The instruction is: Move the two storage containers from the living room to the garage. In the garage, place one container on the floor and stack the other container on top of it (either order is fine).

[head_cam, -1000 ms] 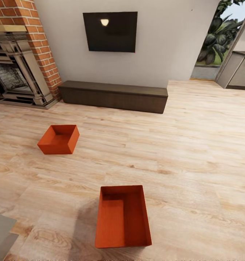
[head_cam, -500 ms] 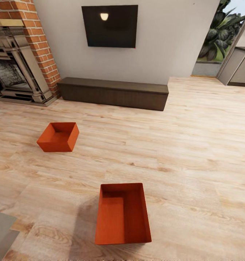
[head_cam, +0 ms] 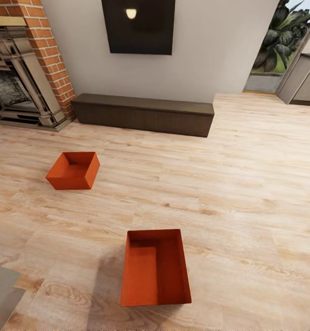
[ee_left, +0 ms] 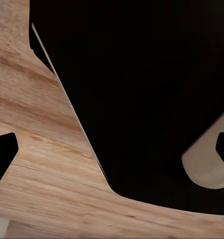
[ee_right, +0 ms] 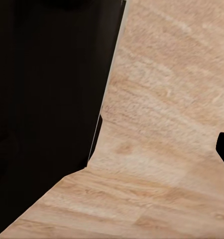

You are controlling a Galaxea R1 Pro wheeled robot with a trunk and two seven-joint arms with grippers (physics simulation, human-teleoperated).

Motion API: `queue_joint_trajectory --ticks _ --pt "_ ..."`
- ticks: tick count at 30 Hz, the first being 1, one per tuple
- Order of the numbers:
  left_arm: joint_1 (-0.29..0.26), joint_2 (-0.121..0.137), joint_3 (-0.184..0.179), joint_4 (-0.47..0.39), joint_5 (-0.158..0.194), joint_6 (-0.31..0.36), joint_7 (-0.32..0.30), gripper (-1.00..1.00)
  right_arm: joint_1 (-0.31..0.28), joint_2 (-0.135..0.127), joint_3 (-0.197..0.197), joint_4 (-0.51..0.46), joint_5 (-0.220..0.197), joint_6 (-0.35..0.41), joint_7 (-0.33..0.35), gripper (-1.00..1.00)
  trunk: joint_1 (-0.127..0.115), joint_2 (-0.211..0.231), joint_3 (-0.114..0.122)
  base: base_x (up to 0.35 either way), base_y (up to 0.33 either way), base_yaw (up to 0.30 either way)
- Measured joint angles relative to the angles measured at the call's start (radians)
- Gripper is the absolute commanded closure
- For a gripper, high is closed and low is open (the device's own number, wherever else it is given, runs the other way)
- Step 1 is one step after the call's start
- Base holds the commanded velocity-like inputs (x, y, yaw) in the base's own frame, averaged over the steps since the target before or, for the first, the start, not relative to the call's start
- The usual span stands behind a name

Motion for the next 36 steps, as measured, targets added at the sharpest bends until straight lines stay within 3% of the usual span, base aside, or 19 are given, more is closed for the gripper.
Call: queue_joint_trajectory --ticks 20,36 --pt "0.000 0.000 0.000 0.000 0.000 0.000 0.000 -1.00 0.000 -0.001 -0.002 0.000 -0.003 0.000 0.000 -1.00 0.000 0.000 -0.031 0.000 0.000 0.000" --pt "0.000 0.002 0.000 0.000 0.000 0.000 0.000 -1.00 0.000 -0.007 0.003 0.000 0.004 0.000 0.003 -1.00 0.000 0.000 -0.034 0.000 0.000 0.000"
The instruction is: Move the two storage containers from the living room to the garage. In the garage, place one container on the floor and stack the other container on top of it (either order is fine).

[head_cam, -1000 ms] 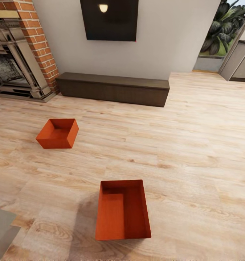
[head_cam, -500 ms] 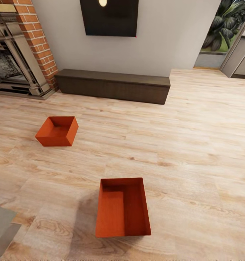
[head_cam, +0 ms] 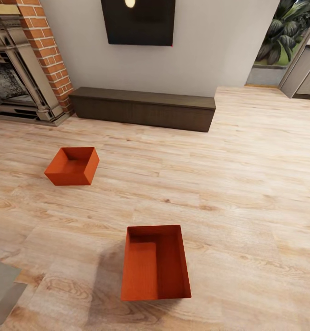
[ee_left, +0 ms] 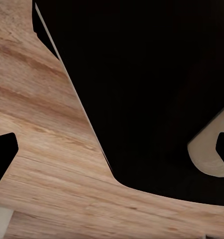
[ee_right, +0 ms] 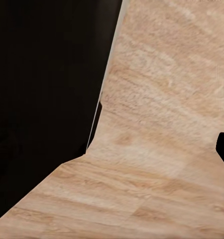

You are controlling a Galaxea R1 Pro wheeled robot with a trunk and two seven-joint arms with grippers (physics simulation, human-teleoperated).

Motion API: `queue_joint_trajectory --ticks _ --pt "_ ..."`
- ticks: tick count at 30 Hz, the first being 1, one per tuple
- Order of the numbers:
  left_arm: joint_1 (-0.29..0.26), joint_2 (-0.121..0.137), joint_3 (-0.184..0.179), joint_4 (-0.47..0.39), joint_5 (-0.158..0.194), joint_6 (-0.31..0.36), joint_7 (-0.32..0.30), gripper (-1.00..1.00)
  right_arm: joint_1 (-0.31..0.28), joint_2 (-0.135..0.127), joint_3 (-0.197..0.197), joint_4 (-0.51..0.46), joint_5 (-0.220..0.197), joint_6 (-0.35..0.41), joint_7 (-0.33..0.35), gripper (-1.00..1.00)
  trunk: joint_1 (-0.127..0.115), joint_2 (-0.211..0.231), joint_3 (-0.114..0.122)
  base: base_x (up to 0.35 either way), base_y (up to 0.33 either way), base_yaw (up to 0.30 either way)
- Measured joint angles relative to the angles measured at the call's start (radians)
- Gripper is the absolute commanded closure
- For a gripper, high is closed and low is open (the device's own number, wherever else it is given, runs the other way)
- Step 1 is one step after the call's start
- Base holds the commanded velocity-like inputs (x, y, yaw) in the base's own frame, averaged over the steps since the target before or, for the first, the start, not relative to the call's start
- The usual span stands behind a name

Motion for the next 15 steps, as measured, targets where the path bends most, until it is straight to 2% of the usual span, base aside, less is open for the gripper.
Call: queue_joint_trajectory --ticks 15 --pt "0.000 0.001 0.000 0.000 0.001 0.000 0.000 -1.00 0.000 0.008 -0.003 0.000 -0.003 0.001 -0.002 -1.00 0.000 0.000 0.000 0.000 0.000 0.000"
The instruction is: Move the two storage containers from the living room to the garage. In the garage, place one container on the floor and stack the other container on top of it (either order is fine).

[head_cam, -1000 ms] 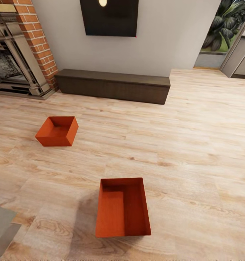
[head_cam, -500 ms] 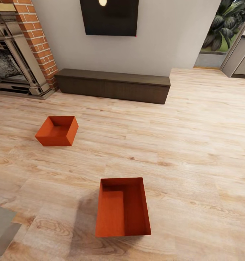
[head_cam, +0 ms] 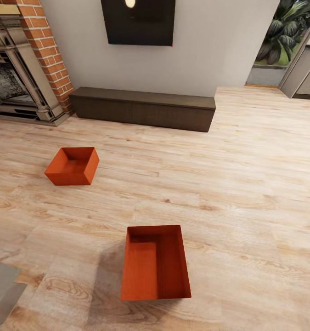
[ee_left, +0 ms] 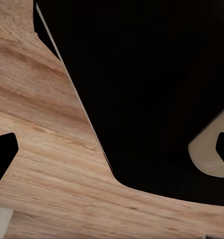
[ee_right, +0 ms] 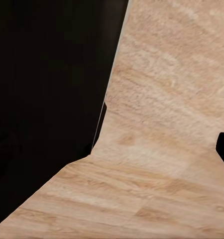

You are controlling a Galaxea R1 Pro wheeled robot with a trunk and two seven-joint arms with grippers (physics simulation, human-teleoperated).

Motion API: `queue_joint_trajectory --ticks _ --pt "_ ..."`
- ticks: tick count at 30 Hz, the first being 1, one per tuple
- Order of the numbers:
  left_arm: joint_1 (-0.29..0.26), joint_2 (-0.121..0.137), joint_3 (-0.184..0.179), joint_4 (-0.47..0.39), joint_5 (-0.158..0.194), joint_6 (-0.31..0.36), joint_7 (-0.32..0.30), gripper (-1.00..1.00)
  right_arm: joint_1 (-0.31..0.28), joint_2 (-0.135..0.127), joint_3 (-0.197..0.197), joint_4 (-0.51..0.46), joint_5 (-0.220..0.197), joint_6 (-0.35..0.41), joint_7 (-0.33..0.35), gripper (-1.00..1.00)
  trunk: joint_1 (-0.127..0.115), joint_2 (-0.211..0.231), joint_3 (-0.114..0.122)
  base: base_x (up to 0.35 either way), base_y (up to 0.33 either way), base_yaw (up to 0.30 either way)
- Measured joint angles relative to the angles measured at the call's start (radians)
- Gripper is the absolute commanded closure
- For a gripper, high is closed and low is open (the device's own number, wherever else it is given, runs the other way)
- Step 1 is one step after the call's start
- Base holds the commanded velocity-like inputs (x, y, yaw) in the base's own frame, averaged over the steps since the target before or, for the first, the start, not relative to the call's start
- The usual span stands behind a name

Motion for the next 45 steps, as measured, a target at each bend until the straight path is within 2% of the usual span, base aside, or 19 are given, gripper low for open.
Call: queue_joint_trajectory --ticks 6,7,9,13,16,18,22,24,25,26,27,29,30,31,35,38,40,44,45 --pt "0.000 0.001 0.002 -0.006 -0.003 -0.001 0.000 -1.00 0.000 -0.007 0.003 -0.005 0.005 0.002 0.005 -1.00 0.000 0.000 0.000 0.000 0.000 0.000" --pt "-0.001 0.042 0.001 -0.078 -0.012 0.001 0.001 -1.00 0.004 -0.009 -0.001 -0.125 -0.001 0.056 0.006 -1.00 0.000 0.000 0.000 0.000 0.000 0.000" --pt "-0.001 0.076 0.000 -0.201 -0.011 0.011 0.003 -1.00 0.005 -0.006 -0.005 -0.311 -0.005 0.176 0.001 -1.00 0.000 0.000 0.000 0.000 0.000 0.000" --pt "-0.001 0.090 0.002 -0.336 -0.010 0.033 0.007 -1.00 0.007 -0.001 -0.010 -0.486 -0.019 0.258 -0.001 -1.00 0.000 0.000 0.000 0.000 0.000 0.000" --pt "-0.003 0.092 0.002 -0.424 -0.013 0.066 0.010 -1.00 0.001 0.003 -0.012 -0.541 -0.027 0.277 0.000 -1.00 0.000 0.000 0.000 0.000 0.000 0.000" --pt "-0.008 0.095 0.002 -0.501 -0.015 0.118 0.010 -1.00 -0.038 0.007 -0.013 -0.562 -0.033 0.284 -0.001 -1.00 0.000 0.000 0.000 0.000 0.000 0.000" --pt "-0.044 0.100 0.002 -0.563 -0.015 0.187 0.012 -1.00 -0.123 0.024 -0.019 -0.568 -0.061 0.290 -0.010 -1.00 0.000 0.000 0.000 0.000 0.000 0.000" --pt "-0.115 0.101 0.003 -0.582 -0.014 0.255 0.030 -1.00 -0.215 0.038 -0.025 -0.545 -0.087 0.295 -0.029 -1.00 0.000 0.000 0.000 0.000 0.000 0.000" --pt "-0.170 0.096 0.004 -0.589 -0.011 0.309 0.056 -1.00 -0.290 0.055 -0.026 -0.507 -0.097 0.300 -0.040 -1.00 0.000 0.000 0.000 0.000 0.000 0.000" --pt "-0.258 0.082 0.003 -0.591 -0.009 0.356 0.080 -1.00 -0.402 0.077 -0.028 -0.451 -0.102 0.302 -0.044 -1.00 0.000 0.000 0.000 0.000 0.000 0.000" --pt "-0.311 0.070 0.002 -0.588 -0.009 0.379 0.090 -1.00 -0.445 0.090 -0.028 -0.417 -0.103 0.301 -0.046 -1.00 0.000 0.000 0.000 0.000 0.000 0.000" --pt "-0.362 0.052 0.002 -0.583 -0.009 0.406 0.102 -1.00 -0.523 0.113 -0.031 -0.362 -0.114 0.294 -0.049 -1.00 0.000 0.000 0.000 0.000 0.000 0.000" --pt "-0.433 0.030 0.001 -0.549 -0.008 0.425 0.110 -1.00 -0.581 0.127 -0.044 -0.324 -0.149 0.284 -0.049 -1.00 0.000 0.000 0.000 0.000 0.000 0.000" --pt "-0.470 0.027 0.001 -0.541 -0.010 0.426 0.110 -1.00 -0.590 0.129 -0.047 -0.319 -0.157 0.281 -0.049 -1.00 0.000 0.000 0.000 0.000 0.000 0.000" --pt "-0.538 0.013 0.001 -0.493 -0.011 0.411 0.112 -1.00 -0.609 0.138 -0.052 -0.308 -0.185 0.240 -0.049 -1.00 0.000 0.000 0.000 0.000 0.000 0.000" --pt "-0.556 0.000 0.001 -0.479 -0.016 0.371 0.114 -1.00 -0.613 0.148 -0.053 -0.306 -0.192 0.206 -0.049 -1.00 0.000 0.000 0.000 0.000 0.000 0.000" --pt "-0.564 -0.020 -0.006 -0.457 -0.027 0.311 0.115 -1.00 -0.615 0.153 -0.049 -0.304 -0.190 0.188 -0.044 -1.00 0.000 0.000 0.000 0.000 0.000 0.000" --pt "-0.567 -0.051 -0.015 -0.414 -0.135 0.276 0.116 -1.00 -0.615 0.147 -0.047 -0.301 -0.188 0.175 -0.032 -1.00 0.000 0.000 0.000 0.000 0.000 0.000" --pt "-0.567 -0.055 -0.016 -0.409 -0.176 0.273 0.116 -1.00 -0.615 0.147 -0.047 -0.298 -0.186 0.174 -0.031 -1.00 0.000 0.000 0.000 0.000 0.000 0.000"
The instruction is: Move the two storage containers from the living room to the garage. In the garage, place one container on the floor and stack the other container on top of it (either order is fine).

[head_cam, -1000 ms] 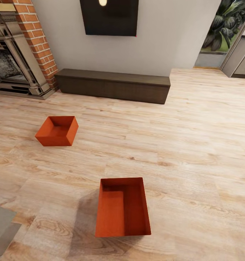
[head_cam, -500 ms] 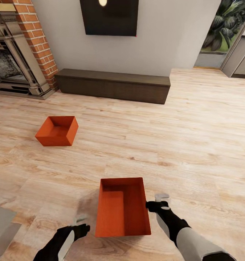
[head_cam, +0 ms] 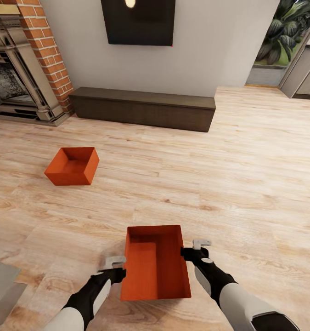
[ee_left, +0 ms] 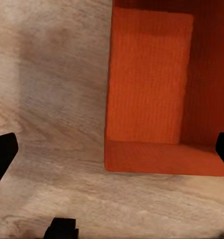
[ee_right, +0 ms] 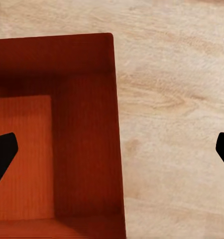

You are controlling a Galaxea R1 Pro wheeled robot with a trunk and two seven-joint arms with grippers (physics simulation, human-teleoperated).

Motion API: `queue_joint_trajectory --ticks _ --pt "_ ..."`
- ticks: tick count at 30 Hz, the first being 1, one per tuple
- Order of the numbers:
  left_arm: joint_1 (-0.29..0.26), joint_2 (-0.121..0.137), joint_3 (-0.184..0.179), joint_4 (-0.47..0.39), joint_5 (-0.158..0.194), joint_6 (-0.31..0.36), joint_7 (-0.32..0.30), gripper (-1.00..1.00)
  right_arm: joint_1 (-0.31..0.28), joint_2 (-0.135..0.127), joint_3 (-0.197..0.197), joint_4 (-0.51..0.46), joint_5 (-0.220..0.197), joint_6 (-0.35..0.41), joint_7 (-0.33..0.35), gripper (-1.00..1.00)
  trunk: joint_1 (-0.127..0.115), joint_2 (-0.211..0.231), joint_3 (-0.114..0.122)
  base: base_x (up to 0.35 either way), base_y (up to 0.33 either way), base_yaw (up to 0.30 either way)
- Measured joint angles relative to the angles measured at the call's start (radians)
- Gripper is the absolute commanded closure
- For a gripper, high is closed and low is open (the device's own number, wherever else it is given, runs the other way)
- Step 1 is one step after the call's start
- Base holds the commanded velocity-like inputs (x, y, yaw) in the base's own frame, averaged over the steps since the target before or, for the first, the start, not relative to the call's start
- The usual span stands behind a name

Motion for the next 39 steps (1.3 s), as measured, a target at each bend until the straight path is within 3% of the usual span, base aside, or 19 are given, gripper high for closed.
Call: queue_joint_trajectory --ticks 3,8,12,32,39 --pt "0.000 -0.004 0.005 0.014 -0.078 -0.035 0.002 -1.00 0.001 -0.002 0.002 0.054 0.007 -0.003 0.003 -1.00 0.000 0.000 0.000 0.000 0.000 0.000" --pt "0.000 -0.011 0.006 0.040 -0.105 -0.114 0.002 -1.00 0.001 0.001 0.022 0.118 0.048 -0.006 0.005 -1.00 0.000 0.000 0.000 0.000 0.000 0.000" --pt "0.000 -0.012 0.005 0.048 -0.109 -0.131 0.002 -1.00 0.001 0.005 0.028 0.145 0.066 -0.018 0.005 -1.00 0.000 0.000 0.000 0.000 0.000 0.000" --pt "-0.001 -0.019 0.013 0.026 -0.111 -0.147 0.002 -1.00 0.001 0.027 0.025 0.174 0.059 -0.051 0.004 -1.00 0.000 0.000 0.000 0.000 0.000 0.000" --pt "0.000 -0.040 0.014 0.023 -0.109 -0.149 0.001 -1.00 0.001 0.024 0.020 0.185 0.046 -0.053 0.004 -1.00 0.000 0.000 0.000 0.000 0.000 0.000"
